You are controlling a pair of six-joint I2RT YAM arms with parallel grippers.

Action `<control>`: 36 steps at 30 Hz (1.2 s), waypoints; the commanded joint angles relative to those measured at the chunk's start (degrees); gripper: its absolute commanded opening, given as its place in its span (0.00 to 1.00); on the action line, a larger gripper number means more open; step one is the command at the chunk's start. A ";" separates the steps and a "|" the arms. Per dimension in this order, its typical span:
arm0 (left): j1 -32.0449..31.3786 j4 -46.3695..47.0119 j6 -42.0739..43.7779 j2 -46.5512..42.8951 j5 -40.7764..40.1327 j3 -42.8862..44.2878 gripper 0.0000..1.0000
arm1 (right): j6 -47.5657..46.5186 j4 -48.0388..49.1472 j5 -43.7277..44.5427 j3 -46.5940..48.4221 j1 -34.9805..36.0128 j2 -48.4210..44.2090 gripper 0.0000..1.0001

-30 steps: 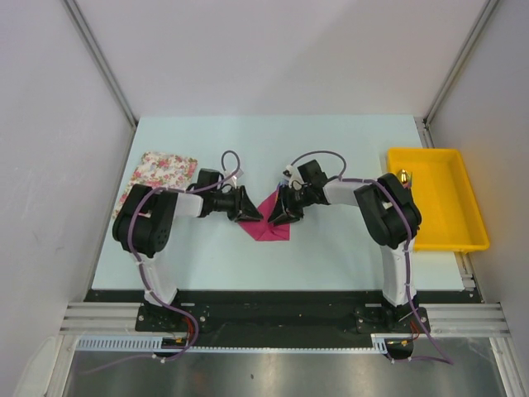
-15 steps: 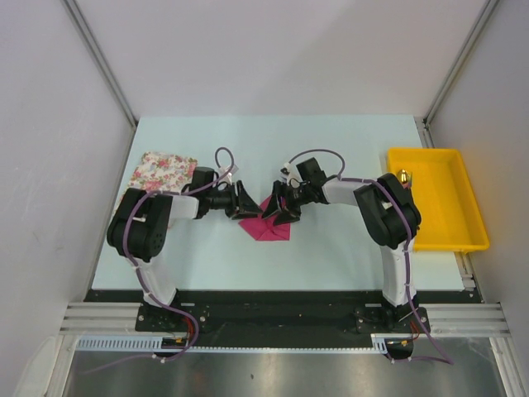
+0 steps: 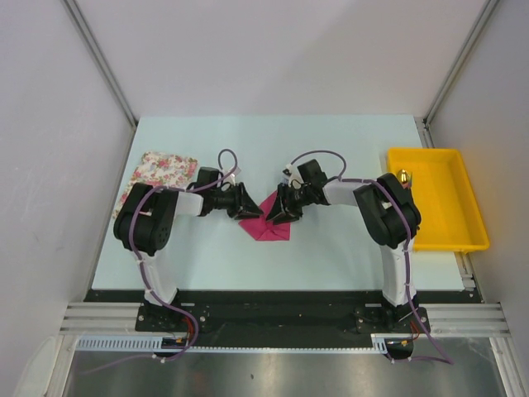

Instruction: Place the utensils on the paper napkin and roll it up

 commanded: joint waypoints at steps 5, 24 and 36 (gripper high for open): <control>-1.34 -1.51 0.44 0.98 -0.91 3.21 0.36 | -0.55 1.61 1.18 -0.93 -0.53 0.44 0.42; -2.93 -7.86 3.09 -0.77 -7.94 4.55 0.43 | -0.64 1.88 1.27 -1.46 -0.98 -0.08 0.40; -5.03 -9.17 2.91 0.80 -8.73 6.38 0.43 | -0.64 2.67 0.83 -2.16 -1.15 -0.61 0.40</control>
